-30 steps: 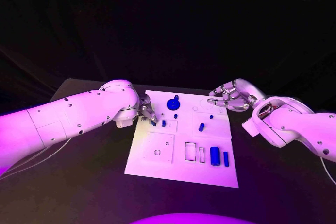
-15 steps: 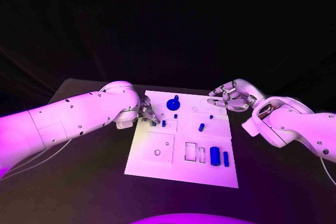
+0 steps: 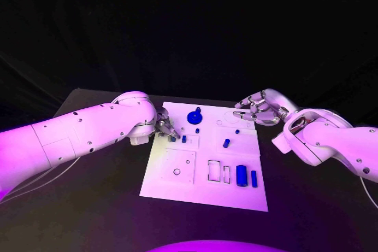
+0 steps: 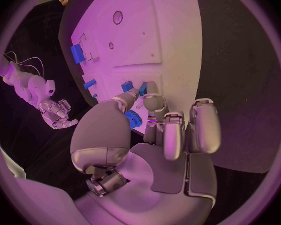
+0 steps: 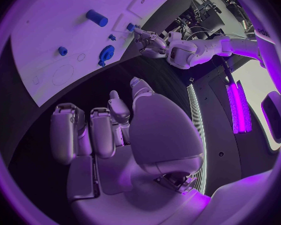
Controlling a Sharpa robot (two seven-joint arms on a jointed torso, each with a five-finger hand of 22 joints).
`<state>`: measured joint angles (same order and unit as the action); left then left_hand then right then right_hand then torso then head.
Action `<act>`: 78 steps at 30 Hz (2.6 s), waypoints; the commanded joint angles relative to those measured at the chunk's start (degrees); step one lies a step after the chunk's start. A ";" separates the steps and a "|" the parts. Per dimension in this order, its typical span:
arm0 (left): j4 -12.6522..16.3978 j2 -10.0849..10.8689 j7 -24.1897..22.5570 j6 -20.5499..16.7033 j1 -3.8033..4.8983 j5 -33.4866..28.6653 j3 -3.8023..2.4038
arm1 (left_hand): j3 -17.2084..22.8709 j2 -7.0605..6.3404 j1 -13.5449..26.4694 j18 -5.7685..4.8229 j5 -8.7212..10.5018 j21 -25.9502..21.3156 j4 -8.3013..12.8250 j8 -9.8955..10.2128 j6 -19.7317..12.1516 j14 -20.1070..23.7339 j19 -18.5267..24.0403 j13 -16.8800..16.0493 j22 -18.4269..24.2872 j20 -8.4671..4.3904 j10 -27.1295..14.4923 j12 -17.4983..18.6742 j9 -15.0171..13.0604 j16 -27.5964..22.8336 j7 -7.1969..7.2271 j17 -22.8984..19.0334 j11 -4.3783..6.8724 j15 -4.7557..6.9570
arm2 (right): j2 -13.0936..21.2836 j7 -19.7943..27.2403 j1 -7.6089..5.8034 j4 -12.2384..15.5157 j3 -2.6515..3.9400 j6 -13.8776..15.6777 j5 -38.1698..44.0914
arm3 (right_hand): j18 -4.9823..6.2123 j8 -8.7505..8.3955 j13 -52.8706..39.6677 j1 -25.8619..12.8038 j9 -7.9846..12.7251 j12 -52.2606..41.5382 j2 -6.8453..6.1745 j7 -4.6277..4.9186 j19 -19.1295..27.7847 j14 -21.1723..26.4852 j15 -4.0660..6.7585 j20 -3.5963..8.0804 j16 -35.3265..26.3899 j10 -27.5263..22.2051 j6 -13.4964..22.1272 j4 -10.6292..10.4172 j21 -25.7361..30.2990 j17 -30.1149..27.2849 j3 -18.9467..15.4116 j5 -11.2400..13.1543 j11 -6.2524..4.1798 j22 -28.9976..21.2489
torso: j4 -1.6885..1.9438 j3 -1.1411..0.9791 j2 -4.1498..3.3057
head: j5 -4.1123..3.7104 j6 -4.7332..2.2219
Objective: Assemble the parts on the task board
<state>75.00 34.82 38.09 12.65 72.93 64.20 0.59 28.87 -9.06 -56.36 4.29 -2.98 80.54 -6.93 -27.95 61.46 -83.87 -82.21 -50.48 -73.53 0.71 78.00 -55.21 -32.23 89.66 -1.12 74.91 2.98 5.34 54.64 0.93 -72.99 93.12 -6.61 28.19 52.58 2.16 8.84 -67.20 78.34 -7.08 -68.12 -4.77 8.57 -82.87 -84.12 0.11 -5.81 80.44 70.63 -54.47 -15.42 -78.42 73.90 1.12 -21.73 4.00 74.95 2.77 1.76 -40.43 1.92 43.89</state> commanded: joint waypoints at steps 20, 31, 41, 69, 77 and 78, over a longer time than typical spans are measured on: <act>2.55 2.99 -2.92 -9.65 0.02 -2.83 -0.74 | -18.10 1.36 -2.34 -0.26 0.05 -1.11 -6.61 -0.37 -0.61 -6.13 0.66 1.48 1.77 0.10 -1.46 0.81 2.55 0.34 -0.36 15.09 -0.56 0.19 | -0.05 0.39 0.21 -0.29 0.01 -0.77 0.10 | 0.94 0.28 0.03 -0.05 0.05 -0.02 0.44 0.07 0.40 -2.17 0.42 0.17 -0.35 -0.18 0.32 0.00 0.29 -0.05 -0.27 -0.18 -0.19 6.71 | 0.06 -0.04 0.03 | -0.28 -0.39; 4.05 4.48 -21.64 -23.52 0.03 -9.32 -1.02 | -19.62 2.47 -15.03 5.04 -0.11 -22.66 -5.49 4.45 -10.43 3.55 17.53 14.86 30.47 2.88 -17.86 16.25 6.69 -17.28 -5.76 -4.17 -5.57 -4.13 | 0.06 0.38 0.30 -0.37 0.01 -0.71 0.06 | 0.96 0.29 0.08 -0.11 0.07 0.02 0.43 0.07 0.42 -2.17 0.42 0.17 -0.39 -0.22 0.37 -0.02 0.35 -0.10 -0.31 -0.19 -0.19 6.68 | 0.12 0.02 -0.01 | -0.67 -0.68; 2.92 1.49 -33.87 -29.55 -0.94 4.58 0.23 | -12.87 -0.75 -27.58 6.31 0.01 -34.27 -1.25 10.89 -10.01 13.76 21.02 27.30 40.35 5.05 -22.79 26.75 14.90 -37.06 -6.72 -24.96 -7.30 -5.79 | -0.04 0.44 0.39 -0.44 0.00 -0.77 0.05 | 0.99 0.29 0.24 -0.09 0.07 0.17 0.45 0.07 0.51 -2.13 0.42 0.17 -0.49 -0.36 0.38 -0.02 0.50 -0.26 -0.30 -0.21 -0.19 6.58 | -0.04 0.04 -0.04 | -0.90 -0.90; -4.85 -6.56 -27.44 -18.42 -2.64 21.11 1.08 | -11.48 -2.26 -26.84 4.26 0.04 -21.42 -1.82 13.96 -3.80 4.51 12.20 35.68 26.79 4.63 -21.70 32.06 19.62 -20.30 -5.98 -13.66 -7.39 -5.52 | -0.36 0.68 0.61 -0.37 0.00 -0.62 0.05 | 1.03 0.32 0.33 0.00 0.08 0.24 0.53 0.07 0.59 -2.11 0.43 0.18 -0.57 -0.44 0.41 0.03 0.66 -0.35 -0.24 -0.32 -0.20 6.47 | -0.03 0.04 -0.14 | -1.55 -0.84; -5.67 -7.38 -27.45 -17.72 -2.97 21.37 1.08 | -11.32 -2.16 -26.90 4.07 0.04 -20.31 -1.76 14.21 -3.33 4.19 11.79 36.24 25.49 4.63 -21.19 32.37 19.93 -19.45 -6.00 -13.17 -7.35 -5.50 | -0.44 0.72 0.62 -0.40 0.01 -0.61 0.05 | 1.03 0.32 0.33 0.00 0.08 0.24 0.53 0.07 0.59 -2.11 0.43 0.18 -0.57 -0.44 0.41 0.03 0.66 -0.35 -0.24 -0.32 -0.20 6.47 | -0.04 0.03 -0.10 | -1.63 -0.72; -5.72 -7.46 -27.49 -17.69 -2.99 21.38 1.08 | -11.29 -2.15 -26.92 4.02 0.04 -20.05 -1.75 14.26 -3.29 4.12 11.67 36.33 25.17 4.63 -21.08 32.41 19.99 -19.26 -6.00 -13.01 -7.34 -5.50 | -0.45 0.73 0.62 -0.40 0.01 -0.61 0.05 | 1.03 0.32 0.33 0.00 0.08 0.24 0.53 0.07 0.59 -2.11 0.43 0.18 -0.57 -0.44 0.41 0.03 0.66 -0.35 -0.24 -0.32 -0.20 6.47 | -0.03 0.02 -0.08 | -1.65 -0.71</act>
<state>69.28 27.58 10.36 -6.68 69.97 84.54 1.70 17.30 -10.79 -83.14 9.19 -3.20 60.37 -8.62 -13.86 57.87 -79.26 -70.25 -14.18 -48.30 5.32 56.52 -23.09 -12.28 70.26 -7.18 61.89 -4.40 -0.12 54.25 1.07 -72.42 92.69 -6.61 28.12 52.42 2.16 8.84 -66.92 78.34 -7.05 -68.12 -4.77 8.57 -82.67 -84.12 0.11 -5.61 80.22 70.43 -54.47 -15.42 -77.97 73.59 1.12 -21.73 3.79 74.94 2.71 1.79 -40.55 0.30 43.16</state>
